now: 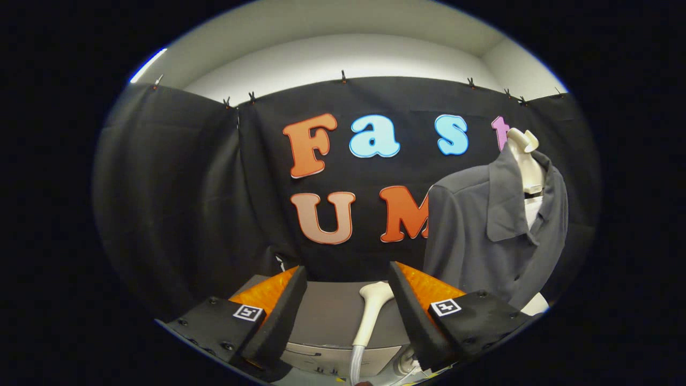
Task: Iron the clothes twice with a garment steamer, once on the left side and once on the right side.
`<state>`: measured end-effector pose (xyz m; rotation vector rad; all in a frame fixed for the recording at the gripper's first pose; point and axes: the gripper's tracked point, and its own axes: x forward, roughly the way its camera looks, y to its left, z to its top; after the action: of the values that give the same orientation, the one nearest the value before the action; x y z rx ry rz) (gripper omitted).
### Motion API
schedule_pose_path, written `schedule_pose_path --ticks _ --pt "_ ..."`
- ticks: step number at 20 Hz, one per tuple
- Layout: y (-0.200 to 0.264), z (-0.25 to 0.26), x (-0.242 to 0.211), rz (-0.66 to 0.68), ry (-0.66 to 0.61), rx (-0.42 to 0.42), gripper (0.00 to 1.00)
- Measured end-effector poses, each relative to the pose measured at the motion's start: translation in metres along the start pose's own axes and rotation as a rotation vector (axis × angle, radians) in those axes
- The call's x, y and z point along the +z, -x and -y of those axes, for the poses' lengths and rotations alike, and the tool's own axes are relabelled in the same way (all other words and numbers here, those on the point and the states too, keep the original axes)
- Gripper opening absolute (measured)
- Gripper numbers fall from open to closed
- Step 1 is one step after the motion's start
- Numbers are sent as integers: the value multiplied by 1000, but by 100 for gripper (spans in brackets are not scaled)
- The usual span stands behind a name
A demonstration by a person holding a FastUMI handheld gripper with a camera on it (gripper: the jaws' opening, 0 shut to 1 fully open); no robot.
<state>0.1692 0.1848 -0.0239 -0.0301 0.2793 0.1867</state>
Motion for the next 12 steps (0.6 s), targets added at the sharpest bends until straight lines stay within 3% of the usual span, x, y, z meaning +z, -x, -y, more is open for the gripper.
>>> schedule_pose_path --ticks 6,12 --pt "-102 13 -99 -323 25 -102 99" --pt "-161 39 -157 -476 113 -206 99"
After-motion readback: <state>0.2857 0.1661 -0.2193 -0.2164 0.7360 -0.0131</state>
